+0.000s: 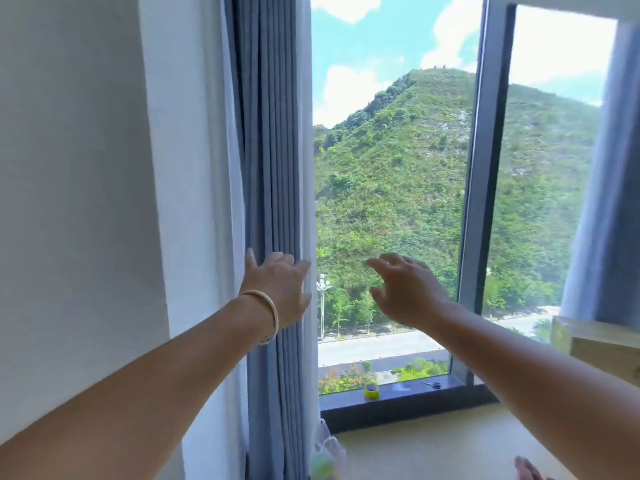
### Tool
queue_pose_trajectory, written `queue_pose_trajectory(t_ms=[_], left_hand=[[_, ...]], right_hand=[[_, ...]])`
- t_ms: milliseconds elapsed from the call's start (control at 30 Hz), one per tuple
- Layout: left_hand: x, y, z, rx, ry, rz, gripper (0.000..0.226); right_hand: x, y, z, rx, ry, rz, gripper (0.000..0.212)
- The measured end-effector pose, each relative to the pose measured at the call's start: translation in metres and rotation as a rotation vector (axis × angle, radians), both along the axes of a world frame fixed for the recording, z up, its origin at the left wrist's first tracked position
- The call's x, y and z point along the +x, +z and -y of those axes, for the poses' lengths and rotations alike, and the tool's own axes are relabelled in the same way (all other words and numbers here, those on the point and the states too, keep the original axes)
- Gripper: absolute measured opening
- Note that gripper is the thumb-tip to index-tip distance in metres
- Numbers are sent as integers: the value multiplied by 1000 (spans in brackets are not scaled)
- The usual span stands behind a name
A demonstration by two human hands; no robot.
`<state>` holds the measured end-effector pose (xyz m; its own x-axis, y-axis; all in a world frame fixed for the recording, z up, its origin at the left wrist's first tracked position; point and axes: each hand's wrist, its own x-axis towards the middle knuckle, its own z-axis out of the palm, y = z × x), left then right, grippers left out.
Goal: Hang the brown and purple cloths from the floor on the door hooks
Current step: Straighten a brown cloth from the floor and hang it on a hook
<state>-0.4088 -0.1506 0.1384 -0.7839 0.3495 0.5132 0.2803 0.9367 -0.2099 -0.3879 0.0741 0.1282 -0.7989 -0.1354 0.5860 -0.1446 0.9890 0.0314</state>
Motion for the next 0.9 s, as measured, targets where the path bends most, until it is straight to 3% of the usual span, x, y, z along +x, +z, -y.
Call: queue_pose_trajectory(t_ms=[167,400,533,767,900], left_hand=[[20,-5,-128,70,-148,43,62],[93,-41,-289,275,-446,135,63],[154,-76,-368,362,-608,226,62],[226,-104,-470,260,-859,395,63],[251,-128,-525,166,-952,491,63]], right_hand=[[57,-10,-115,-82,-191,57,63],[176,-52,-247,-202,-390,74,52],[248,-76,-300,-287,-493,82,57],[360,-109,-369,-451,-708,41,59],[404,-144,-398,-551,-863,110,59]])
